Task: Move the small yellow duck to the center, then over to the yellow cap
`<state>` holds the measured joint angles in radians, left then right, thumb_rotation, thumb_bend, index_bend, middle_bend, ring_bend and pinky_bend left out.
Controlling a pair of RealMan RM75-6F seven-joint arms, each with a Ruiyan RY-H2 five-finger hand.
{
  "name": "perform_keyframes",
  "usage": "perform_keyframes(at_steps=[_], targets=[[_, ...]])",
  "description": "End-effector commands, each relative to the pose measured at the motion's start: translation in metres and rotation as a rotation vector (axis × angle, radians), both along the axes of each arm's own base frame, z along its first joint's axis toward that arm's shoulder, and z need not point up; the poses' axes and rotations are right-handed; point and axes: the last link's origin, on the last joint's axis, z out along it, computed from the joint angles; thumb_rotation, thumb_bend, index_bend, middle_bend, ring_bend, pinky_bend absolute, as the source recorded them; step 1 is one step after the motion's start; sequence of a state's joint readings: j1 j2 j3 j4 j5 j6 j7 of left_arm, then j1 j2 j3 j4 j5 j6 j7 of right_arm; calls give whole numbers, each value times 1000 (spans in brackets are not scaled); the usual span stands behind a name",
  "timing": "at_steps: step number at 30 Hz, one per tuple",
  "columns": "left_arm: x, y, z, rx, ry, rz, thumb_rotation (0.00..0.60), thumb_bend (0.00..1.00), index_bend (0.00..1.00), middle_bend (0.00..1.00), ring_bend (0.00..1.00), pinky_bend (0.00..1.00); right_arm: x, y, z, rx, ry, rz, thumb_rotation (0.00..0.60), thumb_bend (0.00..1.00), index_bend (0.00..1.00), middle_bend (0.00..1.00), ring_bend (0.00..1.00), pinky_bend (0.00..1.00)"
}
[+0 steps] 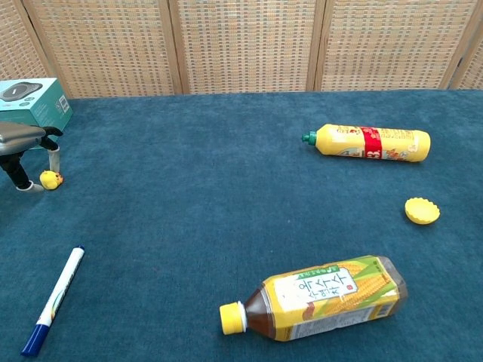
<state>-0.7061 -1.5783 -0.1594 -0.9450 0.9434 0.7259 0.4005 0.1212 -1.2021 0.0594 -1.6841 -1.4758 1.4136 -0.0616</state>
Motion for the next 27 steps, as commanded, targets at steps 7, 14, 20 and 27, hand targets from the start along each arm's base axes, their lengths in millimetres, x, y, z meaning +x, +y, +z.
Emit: perform_keyframes(at_steps=[7, 14, 20, 27], targets=[[-1, -1, -5, -14, 24, 6, 600, 287, 462, 0, 0, 0, 1, 1, 2, -3, -8, 4, 600, 83, 50, 0, 0, 0], [3, -1, -5, -10, 23, -2, 600, 307, 498, 0, 0, 0, 1, 2, 1, 1, -7, 11, 600, 83, 52, 0, 0, 0], [11, -1, -3, -1, 15, -29, 600, 308, 499, 0, 0, 0, 3, 3, 0, 6, -4, 23, 600, 84, 52, 0, 0, 0], [33, 4, 12, 31, -31, -78, 600, 305, 499, 0, 0, 0, 3, 3, -1, 11, -7, 22, 600, 83, 52, 0, 0, 0]])
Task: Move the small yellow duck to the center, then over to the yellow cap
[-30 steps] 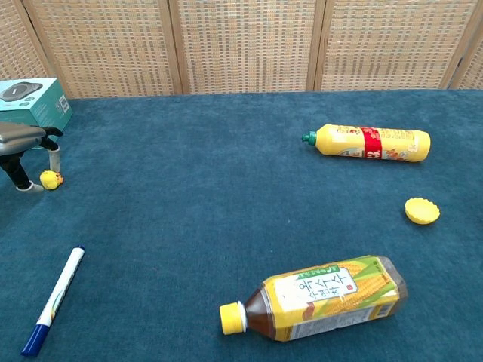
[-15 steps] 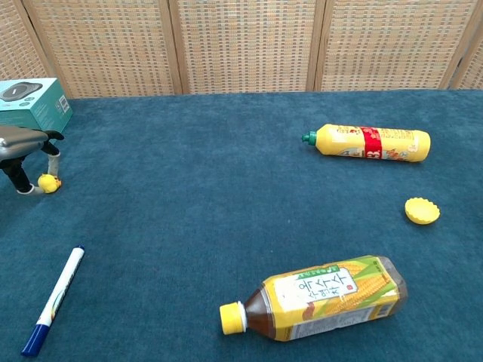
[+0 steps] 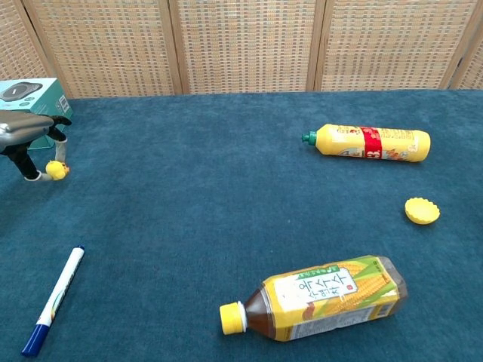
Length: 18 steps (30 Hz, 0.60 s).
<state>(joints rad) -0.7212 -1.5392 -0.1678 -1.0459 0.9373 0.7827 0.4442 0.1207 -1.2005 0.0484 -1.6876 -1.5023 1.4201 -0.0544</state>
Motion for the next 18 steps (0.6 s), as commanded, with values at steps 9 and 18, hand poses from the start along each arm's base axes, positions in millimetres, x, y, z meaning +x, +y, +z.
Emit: perform_keyframes(at_steps=[9, 18], targets=[[74, 0, 3, -26, -91, -147, 600, 302, 496, 0, 0, 0, -1, -1, 4, -4, -21, -2, 600, 84, 52, 0, 0, 0], [155, -5, -35, -103, -116, -283, 600, 300, 496, 0, 0, 0, -5, -2, 6, 4, -40, -12, 600, 83, 51, 0, 0, 0]])
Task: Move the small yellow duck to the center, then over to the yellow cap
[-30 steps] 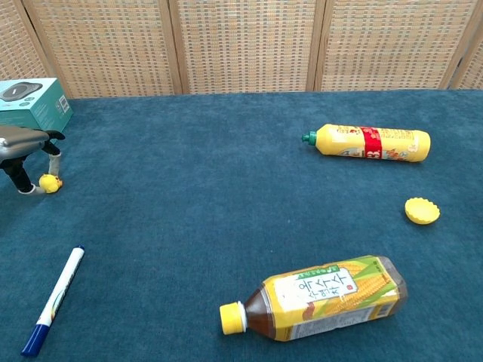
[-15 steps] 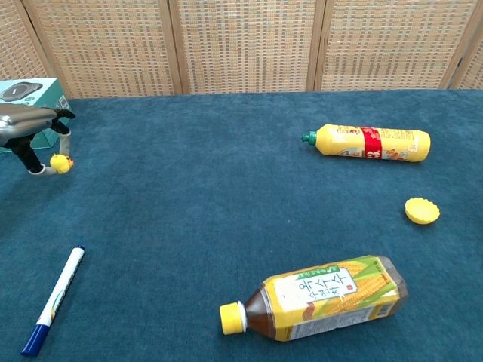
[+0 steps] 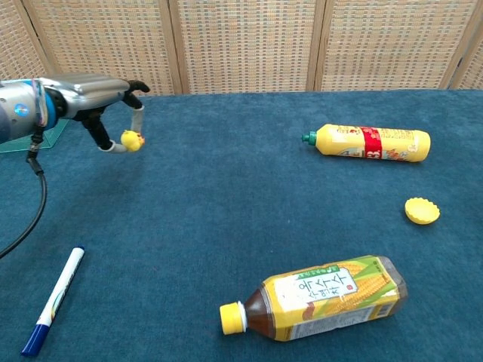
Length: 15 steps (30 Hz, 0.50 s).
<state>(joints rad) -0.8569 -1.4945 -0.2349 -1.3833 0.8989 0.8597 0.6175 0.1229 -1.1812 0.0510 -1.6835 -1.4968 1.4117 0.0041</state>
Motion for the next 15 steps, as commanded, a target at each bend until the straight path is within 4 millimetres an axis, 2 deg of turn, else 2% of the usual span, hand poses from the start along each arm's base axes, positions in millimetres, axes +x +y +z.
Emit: perform_keyframes(at_steps=[1, 3, 8, 15], targets=[[33, -2, -18, -30, -10, -49, 600, 301, 495, 0, 0, 0, -2, -1, 1, 1, -5, -5, 600, 83, 52, 0, 0, 0], [51, -4, -31, -49, -5, -76, 600, 302, 495, 0, 0, 0, -5, -4, 2, 2, -9, -19, 600, 83, 52, 0, 0, 0], [80, -6, -57, -87, 20, -123, 600, 302, 494, 0, 0, 0, -11, -9, 5, -4, -26, -46, 600, 83, 52, 0, 0, 0], [107, -10, -94, -142, 49, -160, 600, 301, 494, 0, 0, 0, -18, -13, 7, -5, -36, -72, 600, 82, 52, 0, 0, 0]])
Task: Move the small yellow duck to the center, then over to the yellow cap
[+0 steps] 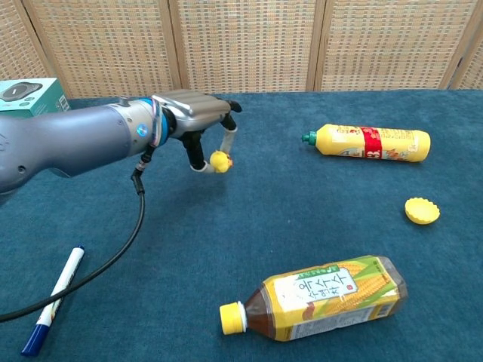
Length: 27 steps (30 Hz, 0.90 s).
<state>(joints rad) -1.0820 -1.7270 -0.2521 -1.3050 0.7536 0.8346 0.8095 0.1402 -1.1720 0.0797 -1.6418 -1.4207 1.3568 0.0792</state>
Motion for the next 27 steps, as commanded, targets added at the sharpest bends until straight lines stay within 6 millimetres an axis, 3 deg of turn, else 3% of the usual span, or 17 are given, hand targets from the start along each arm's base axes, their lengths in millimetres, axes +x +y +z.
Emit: perform_keyframes(at_steps=[1, 10, 23, 27], targets=[[12, -3, -17, -29, 22, -20, 600, 301, 493, 0, 0, 0, -2, -2, 1, -3, -2, -6, 600, 83, 52, 0, 0, 0], [20, -9, -41, -65, 70, -48, 600, 302, 469, 0, 0, 0, -6, -5, 3, -10, -13, -25, 600, 83, 52, 0, 0, 0], [19, -16, -51, -80, 87, -43, 600, 301, 450, 0, 0, 0, -6, -4, 6, -15, -25, -25, 600, 84, 52, 0, 0, 0], [18, -18, -52, -80, 99, -48, 600, 300, 309, 0, 0, 0, -5, -3, 6, -15, -24, -22, 600, 83, 52, 0, 0, 0]])
